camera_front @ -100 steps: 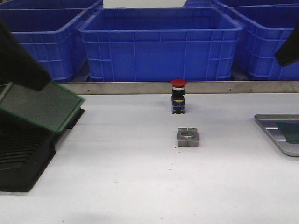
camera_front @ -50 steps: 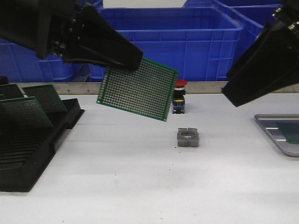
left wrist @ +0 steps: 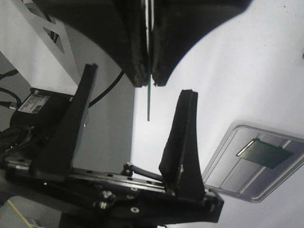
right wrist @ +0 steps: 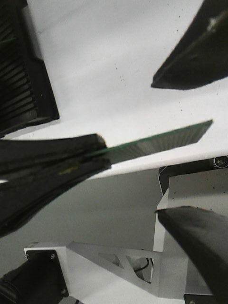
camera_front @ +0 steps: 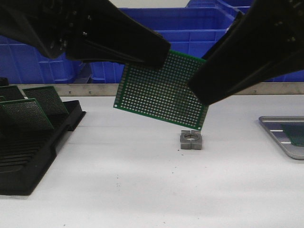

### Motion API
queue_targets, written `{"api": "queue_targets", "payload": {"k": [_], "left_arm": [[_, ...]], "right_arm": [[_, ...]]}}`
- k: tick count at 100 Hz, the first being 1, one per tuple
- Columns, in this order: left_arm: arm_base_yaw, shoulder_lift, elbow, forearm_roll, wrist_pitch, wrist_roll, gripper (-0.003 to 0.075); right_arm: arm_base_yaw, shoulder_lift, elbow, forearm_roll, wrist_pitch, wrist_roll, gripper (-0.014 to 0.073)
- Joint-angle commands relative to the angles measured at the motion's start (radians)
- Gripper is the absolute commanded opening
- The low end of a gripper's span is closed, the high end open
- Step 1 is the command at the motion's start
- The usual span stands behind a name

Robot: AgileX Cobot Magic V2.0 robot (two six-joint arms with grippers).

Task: Place circuit board on tray
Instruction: 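Pass the board from the left gripper to the right gripper, then carry the board with the right gripper and place it on the silver tray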

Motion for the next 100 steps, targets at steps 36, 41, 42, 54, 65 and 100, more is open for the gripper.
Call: {"api": "queue_targets", "payload": {"k": [36, 41, 42, 54, 65, 100], "left_arm": [[-0.008, -0.029, -0.030, -0.117, 0.066, 0.020, -0.0017], [-0.008, -0.029, -0.030, -0.135, 0.066, 0.020, -0.0017], [-0.008, -0.029, -0.030, -0.140, 0.066, 0.020, -0.0017], [-0.008, -0.029, -0.030, -0.158, 0.066, 0.020, 0.0010], [-0.008, -0.029, -0.030, -0.158, 0.066, 0.020, 0.0175], [-0.008, -0.029, -0.030, -0.203, 0.054, 0.020, 0.0535]], "right_arm": [[0.008, -0.024, -0.031, 0.066, 0.011, -0.015, -0.0018], [0.008, -0.024, -0.031, 0.066, 0.008, -0.015, -0.0071], [0.008, -0.024, -0.031, 0.066, 0.008, -0.015, -0.0076], [0.008, -0.024, -0.031, 0.066, 0.007, -0.015, -0.0067], [0.008, -0.024, -0.031, 0.066, 0.011, -0.013, -0.0067], [0.006, -0.024, -0.030, -0.161, 0.005, 0.215, -0.0067]]}}
